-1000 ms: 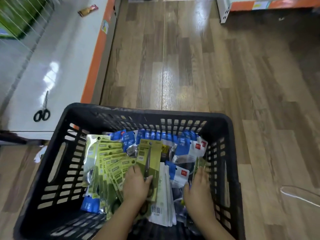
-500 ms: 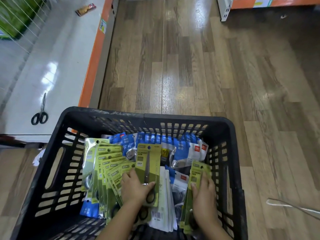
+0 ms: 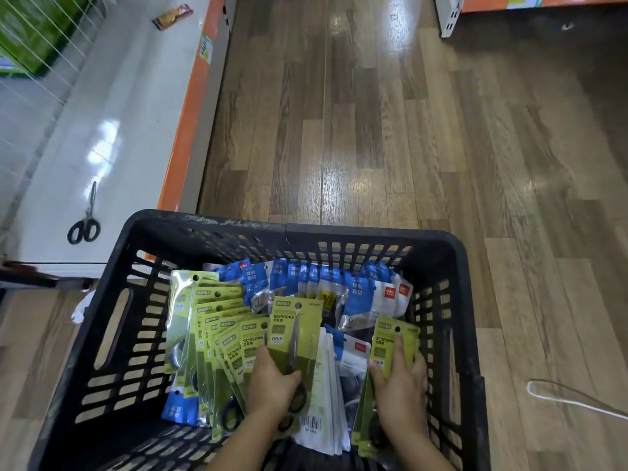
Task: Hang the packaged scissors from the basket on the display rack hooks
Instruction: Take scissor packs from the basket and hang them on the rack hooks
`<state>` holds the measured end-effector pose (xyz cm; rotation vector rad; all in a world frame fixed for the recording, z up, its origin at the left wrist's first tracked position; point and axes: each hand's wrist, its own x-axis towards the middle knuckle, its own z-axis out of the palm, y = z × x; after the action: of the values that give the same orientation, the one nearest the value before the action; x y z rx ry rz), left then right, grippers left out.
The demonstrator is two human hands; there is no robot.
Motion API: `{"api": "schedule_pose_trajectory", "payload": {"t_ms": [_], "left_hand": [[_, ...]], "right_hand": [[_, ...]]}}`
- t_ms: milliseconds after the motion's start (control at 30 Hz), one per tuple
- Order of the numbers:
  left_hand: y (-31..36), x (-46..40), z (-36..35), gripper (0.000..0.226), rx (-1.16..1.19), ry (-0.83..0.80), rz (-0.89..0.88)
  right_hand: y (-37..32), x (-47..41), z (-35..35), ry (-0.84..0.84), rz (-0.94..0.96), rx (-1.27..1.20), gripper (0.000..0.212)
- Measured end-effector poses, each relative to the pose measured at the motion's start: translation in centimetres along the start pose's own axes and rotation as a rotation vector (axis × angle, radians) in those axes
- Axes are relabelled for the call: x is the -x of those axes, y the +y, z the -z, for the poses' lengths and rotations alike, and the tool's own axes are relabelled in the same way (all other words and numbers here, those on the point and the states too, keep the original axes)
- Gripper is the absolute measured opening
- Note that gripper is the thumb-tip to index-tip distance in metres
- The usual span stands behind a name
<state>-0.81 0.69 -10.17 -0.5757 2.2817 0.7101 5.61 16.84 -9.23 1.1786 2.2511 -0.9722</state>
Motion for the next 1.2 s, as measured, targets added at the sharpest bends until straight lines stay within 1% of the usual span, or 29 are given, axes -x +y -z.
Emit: {"api": "schedule_pose_trajectory", "payload": {"t_ms": [133, 200, 233, 300, 367, 433, 533, 600, 667, 767, 800, 833, 900, 1000, 1100, 1133, 1200], "left_hand": [[-0.1, -0.1, 0.0, 0.085, 0.09, -0.049, 0.06], [-0.1, 0.1, 0.2, 0.082, 0.151, -0.087, 0.068], [0.1, 0.3, 0.3, 0.085, 0.184, -0.107, 0.074], [0.2, 0.6, 0.4, 0.092, 0.232, -0.143, 0.094], [0.0, 0.7, 0.5, 0.093, 0.283, -0.174, 0.108], [-0.3, 0.7, 0.6, 0.091, 0.34, -0.19, 0.128], [-0.3, 1.0, 0.9, 0.085, 0.373, -0.212, 0.131], [-0.2, 1.4, 1.3, 0.08, 0.382, -0.214, 0.112], [-0.1, 1.6, 1.7, 0.074, 0.404, -0.224, 0.097], [0.2, 2.6, 2.6, 0.064, 0.425, -0.204, 0.089], [0.3, 2.9, 2.9, 0.061, 0.435, -0.198, 0.086], [0.5, 3.5, 3.5, 0.06, 0.448, -0.196, 0.095], [1.0, 5.0, 4.9, 0.059, 0.484, -0.196, 0.109], [1.8, 7.1, 7.3, 0.061, 0.537, -0.211, 0.119], [2.8, 9.5, 10.6, 0.058, 0.611, -0.233, 0.14], [3.1, 10.4, 11.9, 0.058, 0.637, -0.224, 0.141], [3.8, 12.7, 15.0, 0.06, 0.682, -0.212, 0.137]], "right_hand": [[-0.3, 0.5, -0.3, 0.012, 0.029, 0.0, 0.069], [-0.5, 0.7, -0.3, 0.017, 0.02, -0.009, 0.071], [-0.5, 0.7, -0.2, 0.028, 0.003, -0.012, 0.076], [-0.3, 0.7, -0.1, 0.047, -0.047, -0.04, 0.094], [-0.2, 0.7, 0.0, 0.041, -0.09, -0.099, 0.11], [-0.1, 0.8, 0.0, 0.035, -0.09, -0.141, 0.116], [-0.5, 1.0, 0.3, 0.026, -0.113, -0.189, 0.109], [-0.3, 1.1, 0.3, 0.029, -0.12, -0.246, 0.096], [0.0, 1.3, 0.3, 0.007, -0.169, -0.361, 0.076], [0.3, 1.9, 1.2, -0.039, -0.271, -0.531, 0.034], [0.2, 2.0, 1.7, -0.055, -0.289, -0.543, 0.026], [0.2, 2.1, 2.0, -0.066, -0.289, -0.536, 0.024], [-0.3, 2.5, 2.9, -0.091, -0.291, -0.525, 0.029], [-2.6, 3.8, 4.5, -0.169, -0.267, -0.517, 0.05], [-6.0, 5.9, 7.4, -0.222, -0.137, -0.52, 0.069], [-7.8, 7.0, 8.9, -0.241, -0.114, -0.528, 0.068], [-11.2, 9.3, 12.1, -0.279, -0.065, -0.575, 0.056]]}}
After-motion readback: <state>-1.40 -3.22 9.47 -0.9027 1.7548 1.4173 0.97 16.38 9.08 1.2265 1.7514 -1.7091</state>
